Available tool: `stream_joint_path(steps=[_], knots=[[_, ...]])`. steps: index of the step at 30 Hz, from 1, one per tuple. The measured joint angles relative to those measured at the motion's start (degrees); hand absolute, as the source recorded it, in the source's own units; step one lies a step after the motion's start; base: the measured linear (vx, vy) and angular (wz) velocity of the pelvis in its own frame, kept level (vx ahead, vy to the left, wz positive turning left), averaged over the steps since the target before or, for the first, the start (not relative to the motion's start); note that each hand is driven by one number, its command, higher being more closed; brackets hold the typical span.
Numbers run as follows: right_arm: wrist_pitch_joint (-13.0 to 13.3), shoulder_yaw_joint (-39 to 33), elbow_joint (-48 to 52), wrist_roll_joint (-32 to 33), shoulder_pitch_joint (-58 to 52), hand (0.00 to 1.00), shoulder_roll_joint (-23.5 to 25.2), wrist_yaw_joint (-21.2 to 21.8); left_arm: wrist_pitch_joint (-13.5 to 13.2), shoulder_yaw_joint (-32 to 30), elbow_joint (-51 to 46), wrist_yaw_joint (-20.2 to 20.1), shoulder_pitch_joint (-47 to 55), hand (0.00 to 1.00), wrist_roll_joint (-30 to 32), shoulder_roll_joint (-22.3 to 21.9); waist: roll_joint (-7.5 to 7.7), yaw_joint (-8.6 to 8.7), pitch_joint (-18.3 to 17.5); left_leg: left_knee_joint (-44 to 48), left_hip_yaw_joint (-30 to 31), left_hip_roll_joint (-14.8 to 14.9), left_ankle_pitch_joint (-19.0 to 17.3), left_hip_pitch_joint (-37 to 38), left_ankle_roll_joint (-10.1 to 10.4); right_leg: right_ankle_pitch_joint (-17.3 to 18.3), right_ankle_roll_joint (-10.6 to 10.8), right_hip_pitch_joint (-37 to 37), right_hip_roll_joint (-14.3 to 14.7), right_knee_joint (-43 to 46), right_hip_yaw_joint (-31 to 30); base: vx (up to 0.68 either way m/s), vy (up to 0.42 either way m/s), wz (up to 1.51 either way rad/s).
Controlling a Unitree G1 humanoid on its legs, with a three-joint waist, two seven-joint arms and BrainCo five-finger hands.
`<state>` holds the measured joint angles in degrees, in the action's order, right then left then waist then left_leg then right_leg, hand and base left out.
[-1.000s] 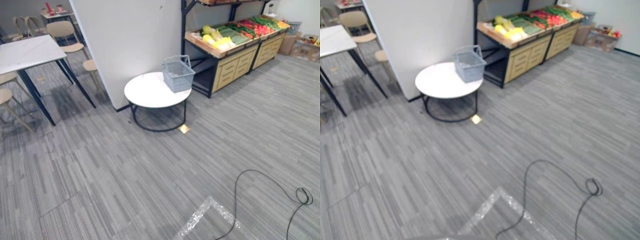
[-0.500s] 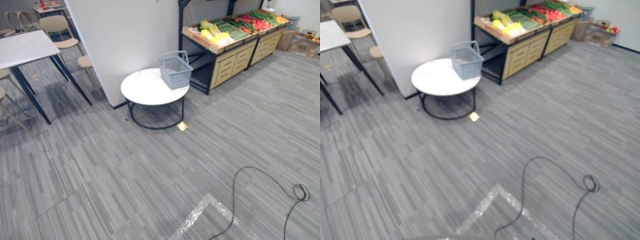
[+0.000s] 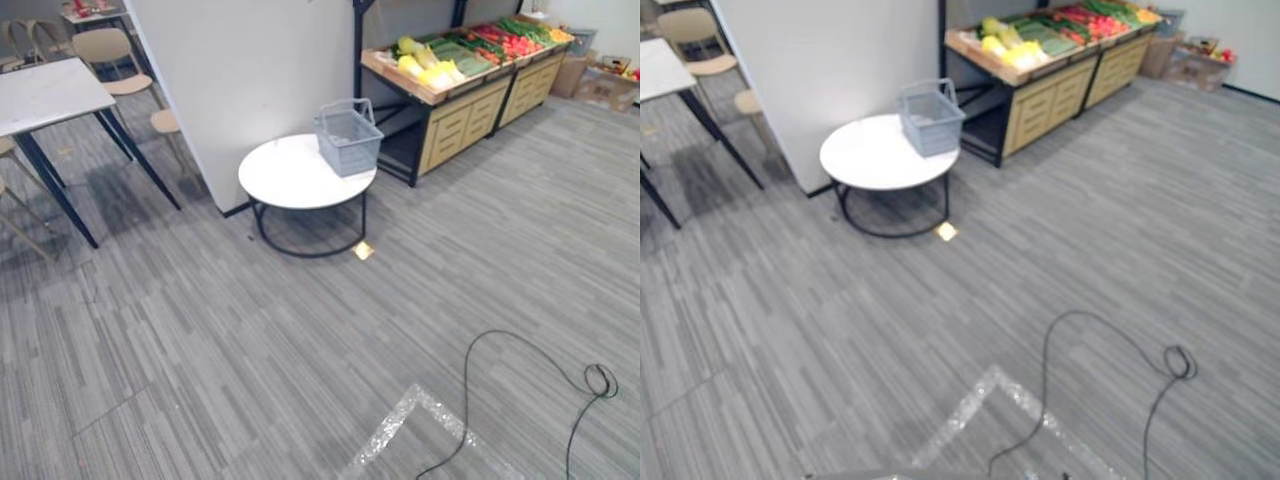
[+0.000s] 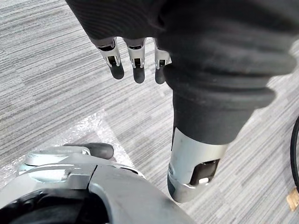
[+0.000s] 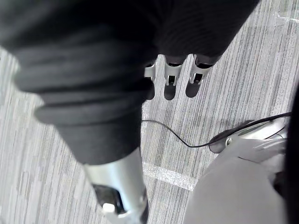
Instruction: Pick vegetable in the basket
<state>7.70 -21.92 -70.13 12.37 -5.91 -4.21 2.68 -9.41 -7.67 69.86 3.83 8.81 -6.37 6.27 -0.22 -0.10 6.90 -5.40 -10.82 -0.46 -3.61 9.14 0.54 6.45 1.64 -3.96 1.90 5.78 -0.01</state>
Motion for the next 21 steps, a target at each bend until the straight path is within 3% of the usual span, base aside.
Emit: stream_joint_path(steps=[4,5,6,7,8,9,10,11,12,14,16,18,21], knots=[[0.1,0.2,1.7,0.3,0.8,0.00,1.2,0.0,0.0,-1.2,-1.2,0.5,-1.7,0.00,-0.2,0.8,1.73,0.28,3.0,0.3,-0.9,-0.6,0.0,-1.5,0.3,4.0,-1.4,5.4,-0.9,8.2,0.5,-0.11,-0.075,-0.17],[0.0,0.2,1.8,1.2,0.4,0.00,1.5,0.0,0.0,-2.2,-2.0,0.6,-2.1,0.00,-0.3,0.9,2.37,0.52,3.4,4.0,-0.9,-0.7,-1.8,-3.2,1.1,5.5,-1.8,6.5,-1.5,10.4,0.9,-0.02,-0.068,0.13],[0.0,0.3,1.8,1.4,0.0,0.00,1.5,0.0,0.0,-3.5,-2.7,0.7,-2.1,0.00,-0.3,0.5,2.46,0.41,3.6,9.8,-1.2,-0.2,-5.0,-5.8,1.4,6.9,-2.4,6.9,-1.7,11.4,1.2,-0.03,-0.118,0.05],[0.0,0.3,2.3,1.5,-0.5,0.00,1.2,0.1,0.0,-5.7,-3.8,0.8,-1.8,0.00,-0.4,-0.6,1.93,-0.10,4.0,19.6,-2.1,1.8,-9.4,-9.3,3.2,8.3,-3.9,6.7,-1.1,12.3,1.1,-0.03,-0.097,-0.04],[0.0,0.7,2.6,1.5,-0.7,0.00,0.9,0.1,0.0,-7.4,-4.2,0.8,-1.6,0.00,-0.3,-1.2,1.95,-0.33,4.1,25.9,-3.2,3.3,-10.8,-12.1,3.7,8.6,-4.3,6.7,-0.8,12.6,1.3,-0.02,-0.093,0.00],[0.0,2.5,3.6,1.5,-0.7,0.00,0.8,0.1,0.1,-10.9,-5.5,0.7,-1.3,0.00,-0.4,-2.1,1.36,-0.27,4.3,42.9,-3.3,6.6,-9.5,-20.2,1.3,9.5,-5.4,6.2,-0.4,13.6,2.2,0.03,-0.072,0.15],[0.1,3.6,4.4,1.4,-1.2,0.00,0.5,0.0,0.1,-12.0,-6.4,0.7,-1.3,0.00,-0.4,-2.9,1.02,-0.28,4.9,53.1,-2.5,8.7,-7.3,-24.8,-1.9,10.1,-6.0,5.1,0.0,14.2,3.0,0.08,-0.062,0.28],[0.1,5.2,4.6,1.4,-1.6,0.00,0.1,-0.1,0.0,-13.1,-7.2,0.9,-1.0,0.00,-2.3,-3.7,0.89,-0.51,5.0,60.9,-1.0,10.2,-6.8,-28.2,-2.3,11.0,-6.2,3.6,0.1,14.7,3.6,0.17,-0.049,0.31],[0.0,7.4,4.7,1.3,-1.9,0.00,-0.5,-0.6,0.1,-13.1,-7.3,0.8,-0.5,0.00,-2.9,-3.9,1.01,-1.64,5.0,66.0,1.8,10.0,-6.9,-31.9,-0.9,12.5,-6.1,1.3,-0.3,14.8,3.7,0.23,0.009,0.22],[0.0,8.5,5.3,1.1,-1.0,0.00,-0.7,-0.9,0.1,-13.2,-8.1,0.8,-0.3,0.00,-4.4,-4.1,1.14,-2.43,4.9,62.8,2.4,9.1,-7.4,-34.1,0.3,13.5,-5.7,0.4,-1.1,14.4,3.3,0.29,0.092,0.03],[-0.1,9.1,6.0,1.1,1.8,0.00,-0.8,-0.8,0.2,-13.3,-8.3,0.8,0.4,0.00,-4.8,-4.8,1.23,-2.86,5.0,48.3,1.7,7.8,-7.0,-34.9,0.3,13.9,-5.2,-0.9,-2.4,12.6,2.2,0.33,0.167,-0.21],[0.2,12.1,7.3,1.1,3.8,0.00,0.0,-0.8,0.2,-13.3,-8.3,0.7,0.8,0.00,-4.8,-5.1,1.02,-3.59,4.9,29.9,0.2,7.8,-2.7,-34.7,0.4,14.8,-3.5,-2.3,-3.5,10.3,0.7,0.33,0.208,-0.36],[0.5,15.8,9.0,1.0,4.5,0.00,1.2,-0.8,0.1,-14.7,-8.3,0.7,1.0,0.00,-4.7,-5.7,0.92,-4.57,4.5,17.1,0.2,8.7,2.7,-35.0,1.7,18.4,-0.9,-7.0,-6.6,7.1,-1.0,0.46,0.320,-0.30]])
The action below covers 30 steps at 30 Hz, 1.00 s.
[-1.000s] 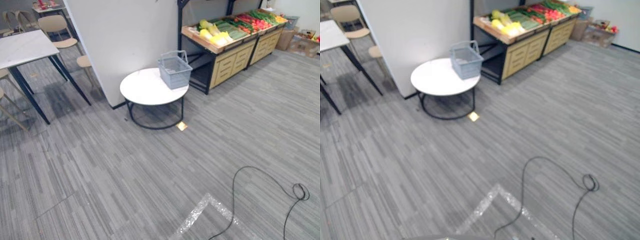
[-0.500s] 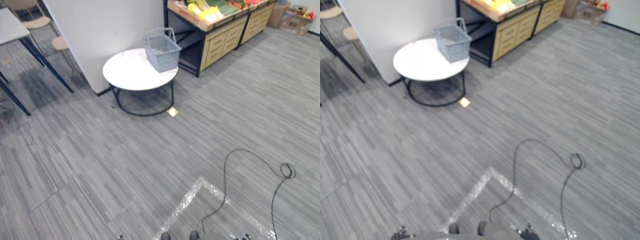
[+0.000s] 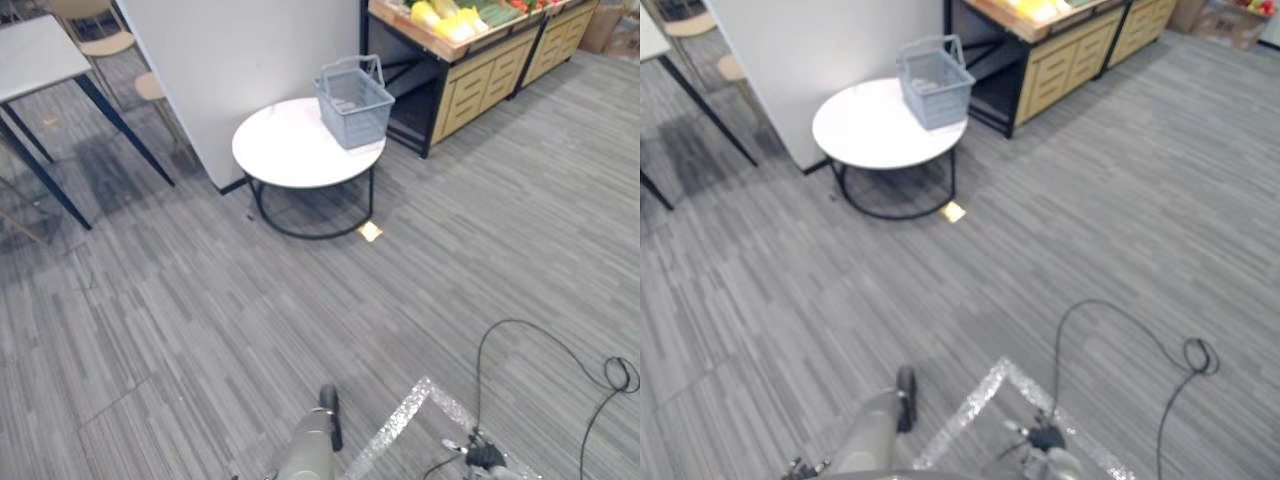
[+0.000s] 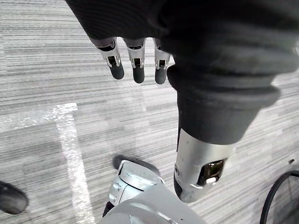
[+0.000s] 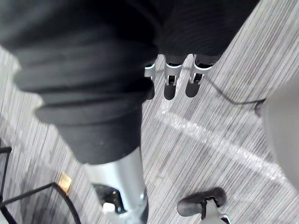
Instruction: Pick vegetable in the basket
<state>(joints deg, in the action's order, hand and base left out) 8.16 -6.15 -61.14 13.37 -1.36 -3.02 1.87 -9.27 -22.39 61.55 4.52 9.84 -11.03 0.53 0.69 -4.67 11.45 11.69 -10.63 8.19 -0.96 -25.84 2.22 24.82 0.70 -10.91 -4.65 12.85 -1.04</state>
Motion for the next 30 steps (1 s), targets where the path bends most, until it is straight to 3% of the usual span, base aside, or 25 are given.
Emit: stream_joint_path(steps=[2,3,4,5,6,7,8,9,10,11,12,13,15,19,21,23,25,26,27,28,29,30], knots=[[0.0,-0.8,-0.9,-0.1,0.0,0.00,1.7,0.0,-0.3,-0.7,-0.1,-0.3,1.5,0.00,0.1,0.8,2.05,-0.97,-2.4,6.8,-4.2,-1.8,4.0,-0.9,0.0,0.3,-1.0,-2.5,-4.2,-1.8,-2.4,0.70,0.449,-0.40],[0.1,-1.2,-0.7,-0.1,0.2,0.00,2.8,0.3,-0.1,-0.8,0.2,-0.3,1.5,0.00,0.4,1.7,3.66,-0.33,-4.1,8.9,-5.7,-4.1,1.4,-1.6,-3.8,-2.6,0.0,-1.0,-6.9,0.8,-4.3,0.68,0.389,-0.23],[0.2,-2.1,-0.6,-0.5,0.2,0.00,3.3,0.6,0.0,-0.6,0.5,-0.3,1.3,0.00,0.8,2.2,4.10,-0.01,-4.4,9.7,-6.0,-5.3,0.3,-1.2,-4.2,-4.6,1.3,-0.2,-7.8,3.4,-4.7,0.85,0.463,0.14],[0.1,-4.6,-1.4,-1.8,0.1,0.00,3.7,1.0,0.0,0.0,1.9,-0.3,0.5,0.00,1.1,3.0,4.56,0.51,-4.7,10.8,-6.2,-7.2,-2.3,1.0,-5.9,-9.3,2.2,1.2,-8.7,10.2,-5.8,0.72,0.381,0.27],[0.0,-6.6,-3.0,-2.2,-0.1,0.00,3.6,1.2,0.4,1.6,2.8,-0.3,0.2,0.00,1.1,4.0,4.77,1.01,-4.9,10.1,-6.4,-8.7,-5.0,4.7,-6.6,-16.9,2.8,4.3,-8.8,20.6,-7.3,0.85,0.447,0.18],[0.0,-7.4,-3.0,-2.2,-0.4,0.00,3.6,1.2,0.6,2.5,3.0,-0.3,0.1,0.00,1.1,4.4,4.94,1.06,-4.8,9.3,-6.6,-9.3,-6.2,7.1,-6.8,-22.7,3.7,6.7,-8.8,26.6,-7.9,0.64,0.325,-0.01],[0.1,-8.5,-3.0,-2.1,-1.0,0.00,3.6,1.1,1.0,3.7,3.4,-0.3,0.2,0.00,1.2,5.0,5.13,1.52,-4.7,7.4,-6.9,-10.5,-8.0,12.3,-6.8,-29.0,5.3,11.8,-9.0,39.6,-7.8,0.47,0.242,-0.13],[0.1,-8.9,-2.9,-2.1,-1.5,0.00,3.5,1.1,1.2,4.4,3.5,-0.3,0.1,0.00,1.2,5.4,5.00,1.85,-4.6,6.1,-6.9,-11.1,-8.7,15.2,-6.6,-29.0,5.2,14.1,-9.4,45.0,-6.9,0.55,0.270,-0.12],[0.2,-9.0,-2.8,-2.1,-2.5,0.00,2.8,1.1,1.3,6.3,3.6,-0.3,0.1,0.00,1.2,5.8,4.33,3.14,-4.5,3.2,-6.7,-11.9,-9.4,20.8,-6.5,-27.3,3.4,17.9,-9.6,52.4,-3.7,0.54,0.237,-0.09],[0.5,-9.4,-2.8,-1.7,-2.9,0.00,2.3,1.1,1.3,7.9,4.1,-0.3,-0.2,0.00,1.2,6.2,3.86,3.34,-4.3,-0.5,-6.3,-12.3,-9.4,26.2,-6.5,-24.2,2.0,21.2,-9.4,55.6,0.1,0.53,0.214,-0.04],[0.7,-9.7,-2.7,-1.6,-2.9,0.00,1.9,1.1,1.3,8.8,4.4,-0.3,-0.9,0.00,1.1,6.5,3.68,3.67,-4.2,-2.3,-6.1,-12.5,-9.4,28.7,-6.5,-21.8,2.0,22.8,-9.3,55.5,2.2,0.61,0.203,0.05],[0.7,-10.9,-2.7,-1.6,-2.8,0.00,1.2,1.1,1.3,9.7,4.5,-0.2,-2.8,0.00,1.1,6.6,3.38,4.53,-4.0,-5.4,-5.5,-12.5,-9.4,33.4,-6.4,-16.8,2.3,25.7,-9.1,50.4,7.7,0.47,0.137,0.16],[1.0,-12.1,-2.5,-1.4,-3.0,0.00,1.2,1.1,1.0,9.7,4.1,0.0,-4.9,0.00,0.8,5.9,3.22,5.03,-4.0,-8.0,-4.4,-12.6,-10.0,36.8,-5.5,-14.9,1.6,28.7,-9.0,39.0,13.5,0.48,0.079,0.29],[1.4,-12.1,-1.2,-1.0,-3.9,0.00,1.0,1.1,0.6,9.3,2.9,0.2,-6.2,0.00,0.1,2.6,2.59,6.12,-3.5,-10.5,-2.5,-12.0,-12.2,42.1,-2.3,-17.6,1.9,30.8,-7.1,12.6,15.8,0.46,-0.043,0.37],[1.3,-12.0,0.1,-1.0,-4.5,0.00,0.9,1.0,-0.1,7.3,2.0,0.3,-5.9,0.00,0.0,1.4,1.52,6.02,-2.9,-9.6,-1.3,-9.8,-15.7,44.3,-0.1,-23.0,2.5,31.1,-5.2,-1.0,11.6,0.52,-0.154,0.32],[1.2,-11.4,0.1,-1.0,-4.6,0.00,0.7,1.0,-0.2,5.6,2.0,0.3,-5.2,0.00,-0.1,0.7,1.21,6.11,-2.8,-7.9,0.6,-7.9,-18.7,45.9,1.7,-25.8,2.4,31.8,-5.5,-0.6,10.9,0.61,-0.287,0.45],[1.2,-11.2,0.1,-1.2,-4.9,0.00,0.4,1.1,-0.2,3.2,2.1,0.3,-4.4,0.00,-0.1,0.1,0.86,6.01,-2.6,-0.9,3.5,-5.3,-19.2,45.2,2.1,-28.9,1.2,32.2,-4.7,6.0,12.0,0.67,-0.394,0.34],[1.2,-10.6,0.0,-1.5,-4.5,0.00,-1.0,1.2,-0.2,1.7,2.1,0.3,-4.2,0.00,-0.1,-1.4,-0.94,5.57,-3.2,7.8,5.3,-2.5,-18.7,42.0,1.9,-26.0,-0.7,31.3,-2.7,8.0,12.9,0.63,-0.418,0.02],[1.1,-9.6,0.0,-2.2,-3.7,0.00,-2.3,1.2,-0.2,0.7,2.0,0.2,-4.3,0.00,-0.1,-2.1,-2.96,5.05,-3.2,18.7,7.1,0.0,-15.0,37.2,1.2,-24.0,-1.1,30.0,-1.2,9.0,14.2,0.75,-0.479,-0.02],[1.0,-8.9,0.0,-2.2,-3.3,0.00,-2.8,1.2,-0.2,0.6,2.1,0.1,-4.5,0.00,-0.1,-2.3,-3.53,5.38,-2.9,24.2,8.0,0.8,-11.5,34.7,1.2,-22.7,-1.6,29.0,-0.7,9.3,14.7,0.61,-0.332,0.08],[0.8,-8.0,0.0,-2.1,-3.1,0.00,-3.5,1.1,-0.1,0.2,2.3,0.1,-4.7,0.00,-0.1,-2.5,-3.74,5.81,-2.1,34.7,8.1,2.9,-4.3,30.1,1.8,-20.6,-2.6,25.8,0.1,8.6,15.7,0.72,-0.357,0.20],[0.6,-7.4,-0.2,-2.1,-2.7,0.00,-3.7,0.6,-0.1,-0.1,2.3,-0.1,-5.1,0.00,-0.6,-2.4,-4.17,5.57,-1.1,43.1,4.6,6.2,-5.1,26.8,1.3,-19.1,-3.6,19.8,1.3,6.3,16.2,0.60,-0.296,0.18]])
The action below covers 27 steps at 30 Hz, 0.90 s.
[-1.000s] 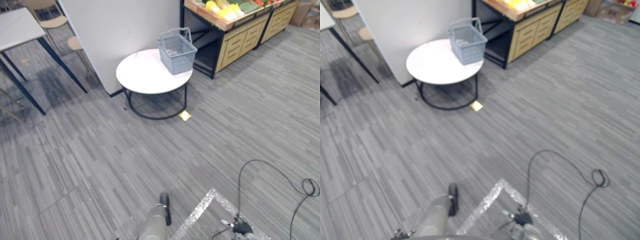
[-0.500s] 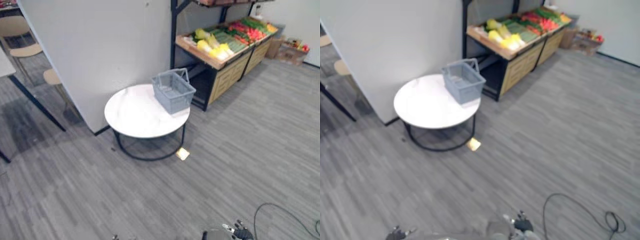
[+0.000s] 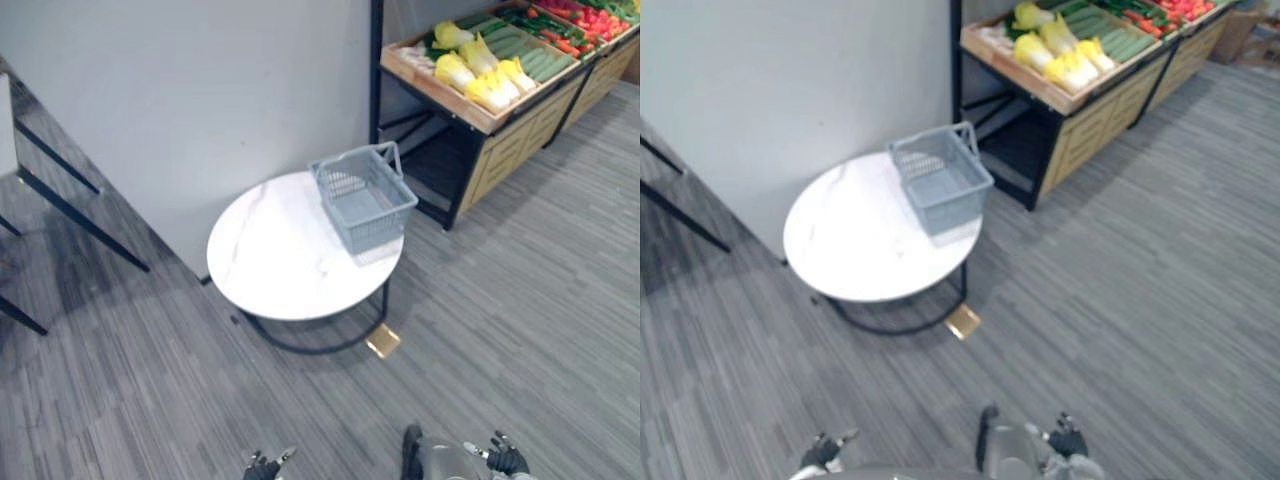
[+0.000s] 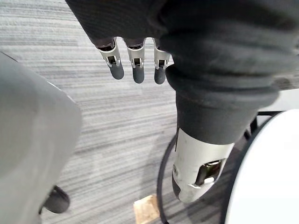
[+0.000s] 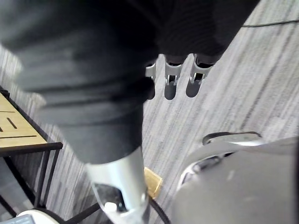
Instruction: Pick vegetable in the basket
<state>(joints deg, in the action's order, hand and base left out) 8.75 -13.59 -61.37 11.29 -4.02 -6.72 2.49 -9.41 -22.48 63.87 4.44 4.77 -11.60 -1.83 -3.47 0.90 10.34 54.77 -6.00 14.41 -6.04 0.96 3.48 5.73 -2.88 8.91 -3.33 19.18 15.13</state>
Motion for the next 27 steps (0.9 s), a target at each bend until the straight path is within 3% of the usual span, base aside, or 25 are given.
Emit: stream_joint_path(steps=[2,3,6,7,8,9,11,12,13,14,15,16,18,20,22,24,26,27], knots=[[0.0,1.8,-0.1,0.0,0.4,0.00,0.3,-0.3,-0.1,0.2,-0.3,-0.2,-0.1,0.00,-1.3,0.3,0.73,-0.64,0.4,2.7,-2.1,-0.1,-1.9,-3.0,0.0,1.1,-0.1,-5.8,0.0,-3.1,0.1,0.45,-0.224,0.07],[0.0,3.0,-0.1,0.0,1.0,0.00,0.7,-0.3,-0.2,0.7,-1.2,-0.2,-0.2,0.00,-1.4,0.5,1.09,-1.32,0.4,1.8,-3.2,-1.6,-3.8,-6.1,0.1,1.8,0.1,-9.3,0.0,-5.5,0.1,0.43,-0.211,0.03],[0.0,5.3,-0.2,0.0,3.1,0.00,1.0,-0.2,-0.7,2.2,-2.4,-0.2,-0.2,0.00,-2.0,0.6,1.09,-2.55,0.5,-9.4,-6.2,-5.2,-6.6,-10.9,0.0,3.9,1.1,-12.5,-0.5,-7.4,-0.3,0.31,-0.115,-0.10],[0.1,7.1,0.0,0.0,3.6,0.00,1.0,0.1,-0.7,2.9,-2.4,0.0,0.0,0.00,-3.2,0.9,1.10,-2.84,0.5,-23.1,-8.9,-7.4,-6.1,-10.9,-0.3,5.4,1.9,-13.9,-0.5,-7.5,-0.4,0.31,-0.044,-0.09],[0.1,7.8,0.1,0.0,3.7,0.00,1.1,0.3,-0.7,2.9,-2.4,0.3,0.1,0.00,-3.5,0.9,1.09,-2.83,0.5,-28.5,-9.5,-8.3,-5.4,-10.6,-0.7,5.9,2.2,-14.4,-0.4,-7.4,-0.4,0.40,-0.015,-0.07],[0.2,9.4,0.3,0.0,3.8,0.00,0.9,0.5,-0.7,3.0,-2.4,0.6,0.1,0.00,-3.7,0.9,1.06,-2.95,0.4,-37.8,-9.6,-10.1,-2.5,-10.2,-0.7,7.0,2.9,-15.3,0.0,-7.4,-0.5,0.37,0.046,-0.11],[0.3,11.6,0.5,0.0,3.9,0.00,0.5,0.5,-0.7,3.3,-2.3,0.9,0.3,0.00,-4.0,1.2,1.09,-3.74,0.1,-43.3,-8.9,-11.5,3.0,-9.3,-4.1,9.7,4.2,-16.2,0.5,-6.2,-1.4,0.38,0.094,-0.17],[0.3,12.6,1.0,-0.1,3.4,0.00,0.8,0.6,-0.7,4.2,-2.1,0.8,0.4,0.00,-4.1,2.3,1.75,-3.79,-0.6,-43.6,-9.0,-12.7,4.3,-8.0,-6.7,11.4,6.3,-17.4,-0.3,-3.7,-1.9,0.33,0.082,-0.09],[0.3,13.1,1.8,-0.1,2.8,0.00,0.8,0.5,-0.7,4.8,-2.1,0.8,0.3,0.00,-4.1,2.6,2.71,-3.67,-0.4,-44.3,-8.9,-13.4,3.9,-6.6,-7.0,11.9,7.2,-16.7,-1.2,0.1,-2.6,0.42,0.076,0.06],[0.7,14.2,3.2,-0.1,2.4,0.00,0.7,0.6,-0.9,7.0,-0.8,1.0,0.3,0.00,-4.1,4.4,3.84,-3.36,-0.5,-47.1,-8.5,-14.8,3.7,-4.0,-7.2,10.4,9.9,-11.3,-3.4,13.7,-4.2,0.42,0.069,0.22],[1.1,14.6,4.5,-0.1,2.4,0.00,1.2,0.6,-0.8,9.5,0.2,1.2,0.2,0.00,-4.1,5.6,3.91,-2.32,-0.4,-49.1,-7.4,-15.5,3.6,-0.9,-7.5,4.1,15.4,-5.1,-4.8,27.5,-7.1,0.40,0.070,0.35],[1.4,14.7,5.0,-0.1,2.1,0.00,1.4,0.6,-0.6,10.6,0.7,1.4,0.1,0.00,-4.1,6.4,4.10,-1.97,-0.3,-49.3,-6.6,-15.7,3.4,0.1,-7.6,2.0,15.8,-2.8,-5.1,32.6,-8.2,0.39,0.054,0.64],[1.6,15.3,5.9,-0.2,1.3,0.00,1.4,0.6,-0.4,12.6,1.4,1.9,0.0,0.00,-4.3,7.1,3.93,-1.13,-0.1,-50.4,-3.0,-16.2,3.0,4.8,-7.8,4.2,12.2,0.9,-7.1,39.9,-8.2,0.48,0.001,0.92],[1.8,15.9,7.2,-0.4,1.1,0.00,1.1,0.7,-0.3,12.8,1.3,1.9,0.0,0.00,-5.5,6.7,3.51,-0.98,0.1,-51.4,-0.1,-16.1,2.8,7.0,-7.3,5.6,10.0,0.9,-8.7,32.5,-7.6,0.39,-0.032,0.94],[1.9,15.9,7.7,-1.6,1.4,0.00,1.1,1.4,-0.4,13.0,1.0,2.0,0.0,0.00,-5.8,6.5,3.39,-1.25,0.1,-51.8,3.5,-15.8,1.7,7.5,-5.5,5.7,9.7,0.6,-10.1,19.4,-9.4,0.31,-0.094,0.87],[1.9,15.8,7.6,-2.0,1.7,0.00,1.5,1.8,-0.5,13.0,1.1,2.3,0.0,0.00,-6.3,6.6,3.86,-2.08,-0.2,-51.8,6.9,-15.5,0.2,7.1,-3.3,4.4,10.5,-0.1,-11.9,2.1,-15.3,0.25,-0.205,0.73],[1.8,15.7,7.2,-1.9,1.6,0.00,2.3,1.8,-0.6,13.0,1.1,2.9,0.2,0.00,-6.3,6.7,4.47,-2.86,-0.5,-50.9,8.5,-14.8,-1.1,7.1,-1.5,3.3,10.6,-0.3,-12.4,-3.3,-18.1,0.23,-0.337,0.55],[1.7,15.7,6.3,-1.9,1.5,0.00,3.5,1.8,-1.0,13.0,1.2,3.2,1.6,0.00,-6.3,7.2,5.05,-2.85,-0.7,-49.8,9.9,-13.7,-2.5,7.1,0.6,1.0,12.9,-1.7,-12.5,-6.6,-17.7,0.26,-0.528,0.55]])
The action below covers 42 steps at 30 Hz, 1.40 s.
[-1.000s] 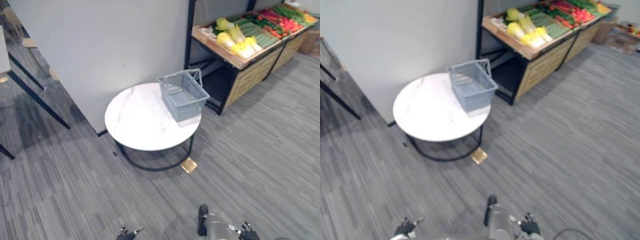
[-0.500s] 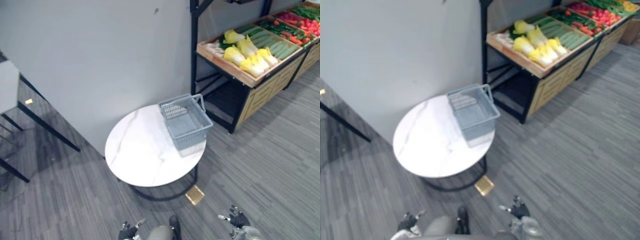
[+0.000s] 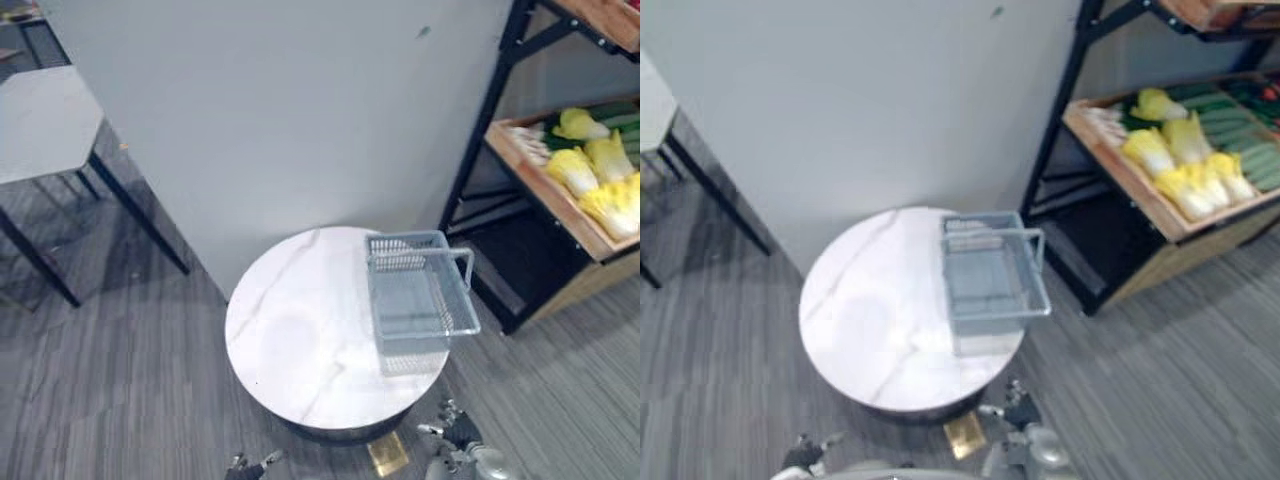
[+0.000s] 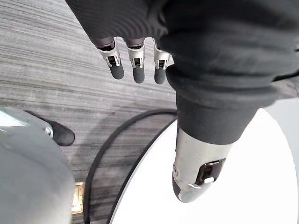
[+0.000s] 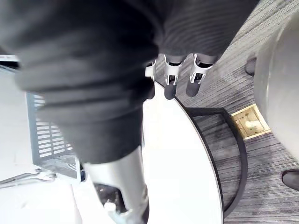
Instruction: Pick vegetable in the basket
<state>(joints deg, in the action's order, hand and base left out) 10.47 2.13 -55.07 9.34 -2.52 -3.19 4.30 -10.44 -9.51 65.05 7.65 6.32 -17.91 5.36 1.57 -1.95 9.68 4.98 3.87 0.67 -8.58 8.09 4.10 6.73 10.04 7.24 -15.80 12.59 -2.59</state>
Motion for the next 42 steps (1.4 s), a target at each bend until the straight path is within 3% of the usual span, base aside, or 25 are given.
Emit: stream_joint_path(steps=[1,2,3,4,5,6,8,9,12,18,21,24,29,30,33,34,35,39,42], knots=[[-0.1,0.0,-0.2,0.0,-0.2,0.00,0.5,0.0,-0.1,-0.1,0.0,0.0,0.2,0.00,0.0,0.3,0.60,0.03,-0.2,0.4,0.4,0.4,-0.6,0.1,0.9,-1.1,0.8,-0.7,-0.2,-1.3,1.2,0.21,-0.511,0.56],[-0.1,0.2,-1.7,0.0,-0.2,0.00,1.3,0.0,-0.2,-0.8,0.2,0.0,1.3,0.00,0.0,1.1,2.46,-0.08,-1.2,1.3,1.3,1.2,-2.2,0.0,2.5,-6.1,1.0,-1.9,-0.1,-3.5,2.9,0.19,-0.581,0.38],[-0.2,0.0,-2.6,0.0,0.2,0.00,0.7,0.0,-0.1,-1.6,1.2,0.0,1.3,0.00,0.0,0.7,1.31,0.10,-1.2,2.2,1.9,3.3,-3.1,0.0,3.4,-6.8,1.5,-2.3,1.5,-2.7,3.9,0.19,-0.568,0.40],[-0.1,-0.1,-3.4,0.0,0.8,0.00,-1.0,-0.2,-0.1,-2.3,2.1,-0.1,1.9,0.00,0.0,-1.0,-1.18,0.21,-1.9,3.5,1.3,7.4,-3.7,-1.5,4.5,-5.9,-0.5,-2.5,5.2,-3.0,6.2,0.19,-0.533,0.39],[0.0,-0.9,-4.5,0.0,1.2,0.00,-2.3,-0.3,-0.1,-2.6,2.6,-0.3,1.9,0.00,0.0,-2.1,-3.00,0.32,-2.4,3.7,1.5,9.6,-3.2,-2.0,5.4,-5.1,-1.7,-2.5,7.3,-3.0,7.8,0.19,-0.437,0.49],[0.0,-2.7,-6.1,0.0,1.3,0.00,-3.5,-0.4,-0.1,-3.8,3.1,-0.5,1.9,0.00,0.0,-2.9,-3.83,0.34,-2.4,3.6,1.3,11.0,-0.8,-2.9,6.4,-3.8,-3.1,-2.4,8.4,-2.5,9.5,0.17,-0.403,0.68],[-0.4,-7.2,-9.7,-0.4,0.7,0.00,-4.0,-1.5,0.3,-5.3,3.3,-1.4,1.9,0.00,0.2,-3.2,-3.14,0.47,-2.1,3.6,-1.1,10.9,5.1,-4.4,5.1,-2.7,-4.4,-3.1,7.7,-2.0,12.5,0.14,-0.418,0.81],[-0.7,-12.1,-11.6,-0.5,0.2,0.00,-4.5,-2.8,1.1,-6.2,3.4,-1.6,1.9,0.00,0.7,-3.0,-2.77,0.80,-2.0,3.0,-6.5,11.0,9.1,-5.0,3.6,-2.2,-5.5,-4.1,6.9,-2.2,14.9,0.09,-0.326,0.75],[-2.0,-19.0,-14.4,-3.2,-1.2,0.00,-6.2,-5.0,2.2,-7.4,4.3,-1.6,2.1,0.00,0.9,-3.1,-2.93,1.77,-1.9,1.7,-14.5,11.5,12.6,-4.6,3.1,-1.4,-6.3,-6.3,6.9,-2.6,18.4,0.06,-0.208,0.69],[-3.8,-36.5,-15.1,-7.3,-0.9,0.00,-13.0,-7.7,2.3,-12.7,4.3,-1.8,2.3,0.00,3.1,-4.0,-3.07,1.95,-1.8,-4.4,-14.8,10.8,12.7,-3.5,3.2,-1.4,-5.3,-5.6,7.7,-3.7,19.5,0.00,-0.013,0.13],[-4.4,-37.5,-11.5,-9.7,2.0,0.00,-17.2,-9.2,2.3,-13.3,4.2,-1.8,2.4,0.00,4.2,-4.3,-3.70,2.35,-1.6,-6.5,-17.1,10.5,11.6,-4.0,4.0,-2.6,-4.8,-4.1,7.5,-4.5,19.1,-0.04,0.122,-0.05],[-4.5,-31.7,-1.6,-14.6,8.6,0.00,-21.8,-10.6,2.2,-10.4,2.8,-2.4,2.5,0.00,5.9,-4.0,-4.50,3.00,-1.0,-7.0,-19.3,9.8,9.2,-7.0,3.8,-4.7,-4.1,-0.1,6.7,-4.8,17.5,-0.10,0.135,-0.17],[-3.2,-20.9,19.2,-23.5,16.0,0.00,-27.0,-14.8,1.9,-2.1,2.8,-3.0,2.5,0.00,5.7,-1.4,-4.33,2.81,0.0,-6.7,-20.4,8.3,9.0,-11.0,3.6,-8.8,-3.8,3.0,6.4,-9.0,15.1,-0.04,0.066,-0.20],[-2.7,-18.1,21.9,-25.4,18.8,0.00,-29.1,-15.4,1.7,-0.3,2.7,-2.9,2.4,0.00,5.7,-1.1,-4.84,2.55,0.2,-6.7,-20.4,7.9,9.3,-11.4,3.2,-9.8,-3.6,3.5,6.5,-9.7,14.9,0.04,0.040,0.00],[-2.4,-11.6,27.0,-28.6,22.8,0.00,-33.1,-15.1,1.6,1.9,2.1,-3.0,2.3,0.00,5.8,-0.5,-5.05,1.94,1.6,-6.4,-19.0,7.3,9.4,-12.2,3.1,-10.6,-3.8,3.8,6.4,-10.2,15.0,0.04,0.019,0.04],[-2.3,-10.1,28.2,-29.7,23.5,0.00,-33.8,-15.1,1.6,2.0,2.0,-3.0,2.3,0.00,5.8,-0.5,-4.38,1.94,2.2,-6.4,-18.5,7.3,9.4,-12.4,3.1,-10.8,-3.8,3.8,6.4,-10.4,15.2,0.08,0.001,0.11],[-2.0,-7.4,30.8,-30.9,25.2,0.00,-34.9,-14.6,1.6,2.5,1.5,-3.1,2.2,0.00,5.8,-0.2,-4.91,1.92,2.4,-6.3,-17.8,7.2,9.4,-13.0,3.1,-10.9,-3.8,4.1,6.3,-10.5,15.5,0.06,-0.003,0.11],[-0.3,2.6,35.8,-32.0,33.1,0.00,-37.4,-12.4,1.1,3.0,0.3,-3.0,1.0,0.00,8.0,0.8,-3.71,1.58,5.4,-6.1,-15.7,6.6,9.4,-14.1,3.0,-11.2,-3.7,4.5,5.9,-10.5,16.1,0.03,0.004,0.14],[0.2,9.9,39.1,-34.2,41.1,0.00,-37.9,-11.1,1.1,3.0,-0.1,-3.0,-0.7,0.00,8.1,1.4,-2.97,0.33,7.2,-5.8,-14.8,6.3,9.5,-15.0,2.8,-12.1,-3.9,4.4,5.7,-11.6,16.0,0.01,0.014,0.11]])
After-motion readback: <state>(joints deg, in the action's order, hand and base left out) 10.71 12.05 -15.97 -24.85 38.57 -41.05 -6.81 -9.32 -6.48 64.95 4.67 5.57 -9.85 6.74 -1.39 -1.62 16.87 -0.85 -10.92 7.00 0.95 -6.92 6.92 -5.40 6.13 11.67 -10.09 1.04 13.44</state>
